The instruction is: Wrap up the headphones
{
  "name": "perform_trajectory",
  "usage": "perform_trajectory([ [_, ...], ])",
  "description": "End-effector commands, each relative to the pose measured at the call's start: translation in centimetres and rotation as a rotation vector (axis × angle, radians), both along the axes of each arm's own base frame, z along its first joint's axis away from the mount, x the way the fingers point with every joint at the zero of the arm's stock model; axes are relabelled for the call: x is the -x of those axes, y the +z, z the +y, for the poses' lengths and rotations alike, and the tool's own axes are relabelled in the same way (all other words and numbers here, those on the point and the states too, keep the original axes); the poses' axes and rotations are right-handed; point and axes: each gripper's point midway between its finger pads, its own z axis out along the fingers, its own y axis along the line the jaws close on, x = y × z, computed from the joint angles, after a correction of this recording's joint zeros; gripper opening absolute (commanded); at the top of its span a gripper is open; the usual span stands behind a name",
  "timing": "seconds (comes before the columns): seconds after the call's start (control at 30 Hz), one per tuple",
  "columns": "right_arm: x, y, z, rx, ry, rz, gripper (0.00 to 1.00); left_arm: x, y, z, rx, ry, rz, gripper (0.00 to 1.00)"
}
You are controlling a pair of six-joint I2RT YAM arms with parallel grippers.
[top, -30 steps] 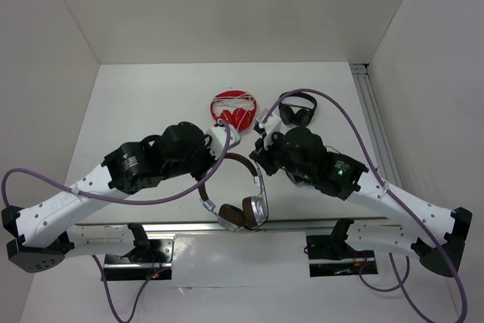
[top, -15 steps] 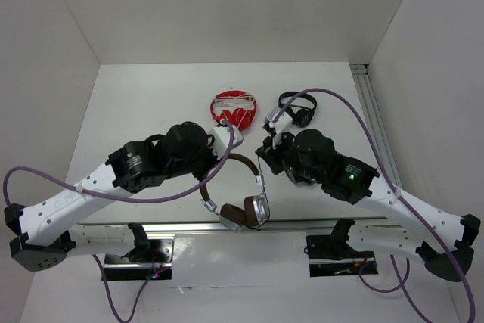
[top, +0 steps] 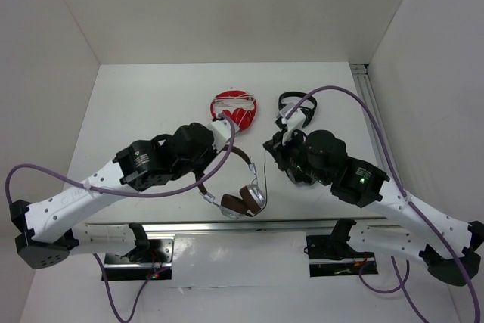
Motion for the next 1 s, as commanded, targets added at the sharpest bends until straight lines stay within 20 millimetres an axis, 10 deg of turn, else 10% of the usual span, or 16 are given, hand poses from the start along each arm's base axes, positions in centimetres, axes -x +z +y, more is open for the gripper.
perform_trajectory([
  [0.0, 0.4, 2.3, 0.8, -0.03, 0.048, -0.023, 0.0, -0.5, 0.4, -0.6, 0.033, 0.04, -0.009, 0.0],
  [0.97, -0.9, -3.7, 3.9, 0.14, 0.037, 0.096, 0.0, 1.8, 1.9, -3.3, 0.155, -0.191, 0.0, 0.0],
])
